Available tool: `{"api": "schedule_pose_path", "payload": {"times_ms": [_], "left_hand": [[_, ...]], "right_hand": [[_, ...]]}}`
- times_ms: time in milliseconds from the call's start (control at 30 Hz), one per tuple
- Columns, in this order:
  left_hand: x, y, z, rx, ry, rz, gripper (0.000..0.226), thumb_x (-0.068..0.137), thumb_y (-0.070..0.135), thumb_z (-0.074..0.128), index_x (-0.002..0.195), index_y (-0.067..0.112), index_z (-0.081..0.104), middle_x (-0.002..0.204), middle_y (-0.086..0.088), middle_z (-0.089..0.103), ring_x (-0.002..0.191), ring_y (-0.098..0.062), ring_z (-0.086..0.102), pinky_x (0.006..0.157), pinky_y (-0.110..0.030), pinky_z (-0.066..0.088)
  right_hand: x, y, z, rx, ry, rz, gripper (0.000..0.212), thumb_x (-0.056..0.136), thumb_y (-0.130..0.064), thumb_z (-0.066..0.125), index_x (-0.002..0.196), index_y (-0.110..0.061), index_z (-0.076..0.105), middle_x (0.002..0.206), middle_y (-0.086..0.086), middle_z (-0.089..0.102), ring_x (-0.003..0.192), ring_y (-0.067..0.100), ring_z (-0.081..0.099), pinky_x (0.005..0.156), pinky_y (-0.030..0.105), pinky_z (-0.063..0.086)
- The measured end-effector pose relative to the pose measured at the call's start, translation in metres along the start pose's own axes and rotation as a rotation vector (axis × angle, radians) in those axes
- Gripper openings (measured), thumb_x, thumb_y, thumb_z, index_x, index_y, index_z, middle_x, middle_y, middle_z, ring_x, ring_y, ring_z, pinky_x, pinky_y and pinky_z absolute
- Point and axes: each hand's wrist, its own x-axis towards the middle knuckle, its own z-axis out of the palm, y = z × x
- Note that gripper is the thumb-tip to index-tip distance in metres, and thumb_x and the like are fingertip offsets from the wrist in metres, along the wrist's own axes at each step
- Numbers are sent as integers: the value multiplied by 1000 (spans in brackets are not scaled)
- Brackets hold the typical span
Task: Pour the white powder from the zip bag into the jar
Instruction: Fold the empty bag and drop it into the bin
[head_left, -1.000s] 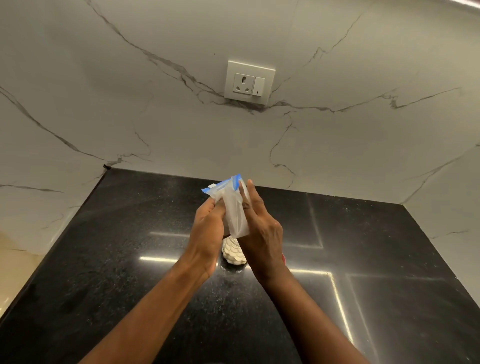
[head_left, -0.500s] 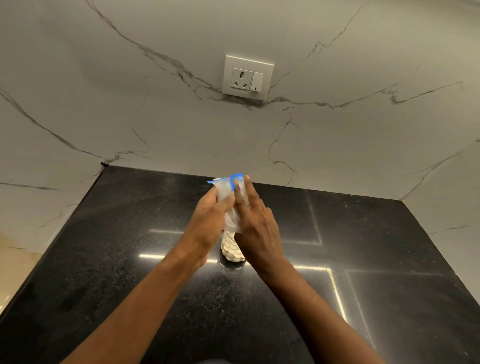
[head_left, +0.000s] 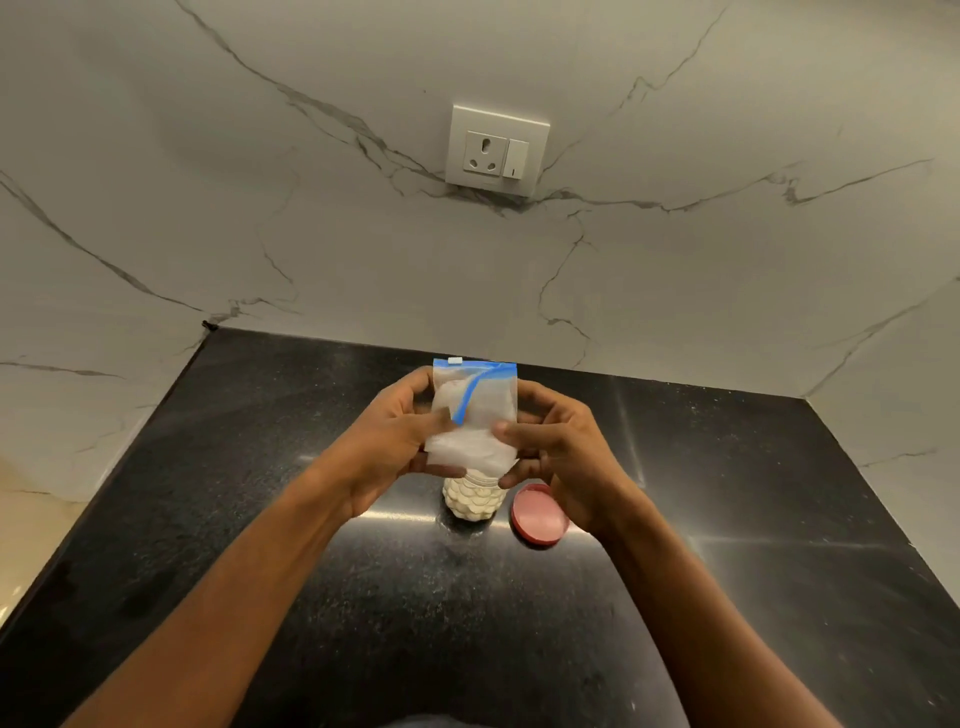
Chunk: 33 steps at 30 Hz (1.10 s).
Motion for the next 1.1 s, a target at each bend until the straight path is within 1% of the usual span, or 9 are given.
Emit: {"api": "schedule_pose_path", "payload": {"times_ms": [267,400,467,567,633,733,900,1033,1100], "left_hand": [[-1,3,-14,-134,-46,-91,37,106,-3,49,116,14,80,98,-20,81,70,-21,79,56,-24,64],[-1,-3,-12,-311,-29,-145,42,107,-6,43,107,7,82,112,-28,78,82,-26,81,62,-26,66],[-2,-5,-11,-342,-112,-121,42,96,-10,45,116,5,78,121,-28,75,95,-29,80,74,-29,67],[-3,-9,-13,-118,-221,-5,53,87,-12,65,134,13,68,125,-16,76,111,-30,76,86,-31,64],[-3,-9,-10,190,-114,103,43,91,10,79,130,23,67,116,-5,80,103,-23,79,77,-29,65],[-4,-7,-7,332,40,201,28,91,32,72,119,30,70,98,3,83,85,-17,81,64,-23,64],[-10,-8,-10,344,111,195,22,90,36,74,107,23,76,95,4,83,79,-17,81,56,-17,57],[-20,-13,-12,324,157,172,21,93,25,77,72,26,77,74,9,76,66,-8,72,56,-12,51],[-27,-16,-17,302,213,136,27,94,21,76,71,8,74,70,-1,69,67,-8,65,64,-18,50]], "right_hand": [[1,9,11,253,155,100,54,92,18,46,76,-19,82,101,14,80,57,22,71,41,21,46],[1,13,17,367,221,141,54,94,10,49,58,-17,79,92,9,83,56,17,69,40,18,45],[1,16,13,423,269,178,48,96,5,49,65,-12,81,86,15,81,53,16,70,44,20,53],[-4,15,9,506,245,237,30,100,4,45,104,0,74,95,25,79,67,22,79,55,25,62],[-9,14,4,639,149,242,28,95,0,49,113,4,70,113,30,75,91,32,80,68,30,65],[-16,14,-3,680,-91,136,33,89,-5,56,112,-1,79,133,28,68,119,36,71,90,36,62],[-12,18,-3,-113,-2,-127,29,95,-23,75,123,-28,75,112,11,79,77,23,75,61,28,62],[-9,34,7,-6,35,-156,25,97,-24,69,119,-16,78,104,16,78,54,19,64,52,28,56],[-8,41,18,51,37,-105,22,96,-22,70,114,-13,80,106,18,77,50,16,60,50,25,55]]}}
